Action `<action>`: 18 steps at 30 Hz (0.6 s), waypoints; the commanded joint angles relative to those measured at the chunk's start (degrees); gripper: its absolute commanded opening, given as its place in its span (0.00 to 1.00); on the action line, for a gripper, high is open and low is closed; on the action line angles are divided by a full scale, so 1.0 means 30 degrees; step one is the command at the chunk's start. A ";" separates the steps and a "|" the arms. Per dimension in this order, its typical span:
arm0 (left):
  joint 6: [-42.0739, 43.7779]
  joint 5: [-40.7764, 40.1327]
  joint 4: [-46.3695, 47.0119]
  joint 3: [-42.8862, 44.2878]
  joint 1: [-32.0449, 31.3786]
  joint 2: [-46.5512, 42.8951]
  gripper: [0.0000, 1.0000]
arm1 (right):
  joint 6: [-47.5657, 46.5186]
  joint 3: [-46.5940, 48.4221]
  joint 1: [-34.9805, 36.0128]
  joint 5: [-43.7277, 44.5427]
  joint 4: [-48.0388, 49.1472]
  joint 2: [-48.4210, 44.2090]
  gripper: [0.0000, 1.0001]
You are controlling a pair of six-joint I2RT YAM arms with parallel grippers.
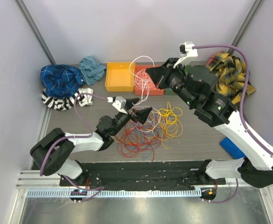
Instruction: Untangle the cables
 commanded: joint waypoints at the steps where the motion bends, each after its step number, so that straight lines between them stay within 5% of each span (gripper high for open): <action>1: 0.0564 0.0215 0.5361 0.1209 -0.0071 0.0398 1.00 | 0.0449 0.0645 0.0010 -0.0416 -0.0025 -0.0582 0.01; 7: 0.0359 0.0331 0.5332 0.2029 -0.0071 0.0662 0.97 | 0.0508 0.0293 0.0039 -0.0446 0.0005 -0.0729 0.01; 10: 0.0242 0.0068 0.5216 0.1973 -0.0013 0.0779 0.43 | 0.0479 0.0293 0.0010 -0.0388 0.0004 -0.0787 0.01; 11: 0.0096 -0.0136 0.5099 0.1798 -0.0013 0.0693 0.04 | 0.0363 0.0293 0.0039 -0.0301 0.0004 -0.0904 0.01; 16: -0.0168 -0.2301 0.2938 0.0275 -0.0013 -0.1294 0.00 | -0.0164 0.0205 0.0039 0.0548 -0.0229 -0.1373 0.01; 18: -0.0664 -0.3763 -0.3401 0.0300 0.0046 -0.4043 0.00 | -0.0633 0.0118 0.0010 0.1568 -0.0289 -0.1694 0.01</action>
